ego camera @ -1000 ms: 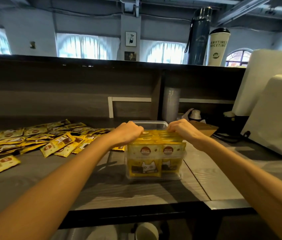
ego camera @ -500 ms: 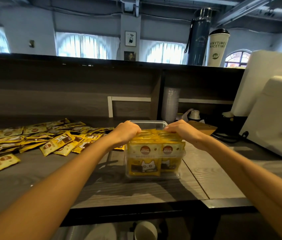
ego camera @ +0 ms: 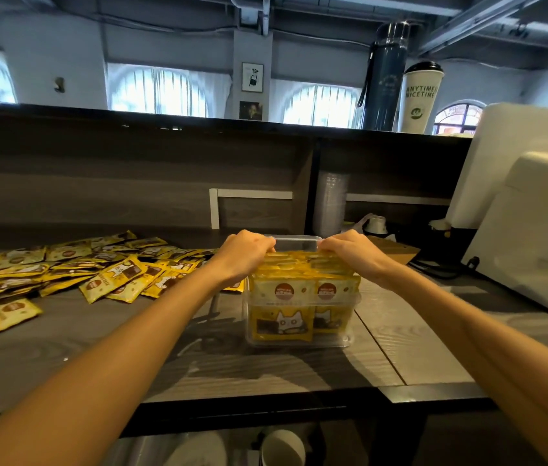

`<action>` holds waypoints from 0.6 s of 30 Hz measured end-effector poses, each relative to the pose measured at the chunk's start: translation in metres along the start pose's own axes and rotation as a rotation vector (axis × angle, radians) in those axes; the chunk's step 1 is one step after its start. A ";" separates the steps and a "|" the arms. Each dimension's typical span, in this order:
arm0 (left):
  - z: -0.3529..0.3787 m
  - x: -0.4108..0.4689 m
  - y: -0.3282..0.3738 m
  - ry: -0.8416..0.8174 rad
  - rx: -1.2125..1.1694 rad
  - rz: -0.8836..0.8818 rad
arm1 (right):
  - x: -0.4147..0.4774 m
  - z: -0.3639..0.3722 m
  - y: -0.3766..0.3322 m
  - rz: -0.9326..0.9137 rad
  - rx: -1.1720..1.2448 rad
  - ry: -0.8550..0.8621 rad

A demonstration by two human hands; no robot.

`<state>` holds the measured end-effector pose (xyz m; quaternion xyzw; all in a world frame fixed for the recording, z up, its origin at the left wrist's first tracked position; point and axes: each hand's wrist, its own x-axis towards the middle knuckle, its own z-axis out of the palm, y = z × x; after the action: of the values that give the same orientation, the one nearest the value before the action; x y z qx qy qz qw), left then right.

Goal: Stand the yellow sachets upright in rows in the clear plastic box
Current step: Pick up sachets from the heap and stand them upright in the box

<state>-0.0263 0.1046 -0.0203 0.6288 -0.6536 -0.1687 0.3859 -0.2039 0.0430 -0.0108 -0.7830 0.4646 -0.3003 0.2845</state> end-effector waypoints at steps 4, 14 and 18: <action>-0.006 -0.003 0.001 0.074 0.020 0.015 | -0.001 -0.001 -0.008 -0.017 -0.054 0.007; -0.005 -0.017 0.000 0.042 0.031 0.053 | -0.006 0.009 -0.019 -0.139 -0.193 0.159; -0.005 -0.020 0.001 0.035 0.046 0.049 | -0.009 0.012 -0.017 -0.147 -0.181 0.177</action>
<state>-0.0253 0.1255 -0.0224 0.6243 -0.6656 -0.1331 0.3866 -0.1890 0.0605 -0.0086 -0.8079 0.4542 -0.3451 0.1480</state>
